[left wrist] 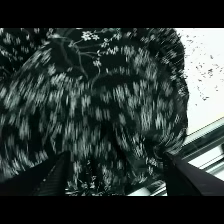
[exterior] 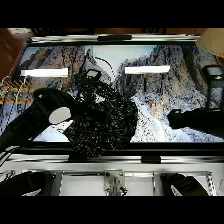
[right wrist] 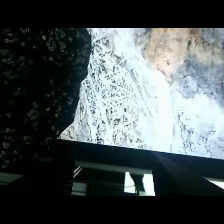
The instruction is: Fold the shirts.
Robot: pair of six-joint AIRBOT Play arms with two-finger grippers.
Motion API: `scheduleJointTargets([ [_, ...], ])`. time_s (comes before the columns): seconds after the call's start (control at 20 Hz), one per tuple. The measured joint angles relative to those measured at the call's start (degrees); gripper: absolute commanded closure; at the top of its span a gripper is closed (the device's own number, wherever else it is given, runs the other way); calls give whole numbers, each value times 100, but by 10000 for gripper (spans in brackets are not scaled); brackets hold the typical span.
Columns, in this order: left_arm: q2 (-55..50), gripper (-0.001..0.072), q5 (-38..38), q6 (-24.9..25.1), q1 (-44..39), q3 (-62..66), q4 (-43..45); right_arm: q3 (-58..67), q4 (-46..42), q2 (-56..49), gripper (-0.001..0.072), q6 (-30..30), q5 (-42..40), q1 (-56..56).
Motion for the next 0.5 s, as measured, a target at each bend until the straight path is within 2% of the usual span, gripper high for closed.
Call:
scheduleJointTargets([
  [0.1,50,-13,-188,-35,149,-35,131,-168,234,-319,129,2,-85,2],
  [0.4,713,-13,-1659,693,1401,-503,767,-326,518,-1318,126,-247,-33,2],
  [0.45,901,-13,-1707,756,1624,-839,682,-330,573,-1480,57,-308,-9,0],
  [0.5,1108,-13,-1711,807,1845,-1294,533,-337,638,-1659,57,-385,-7,2],
])
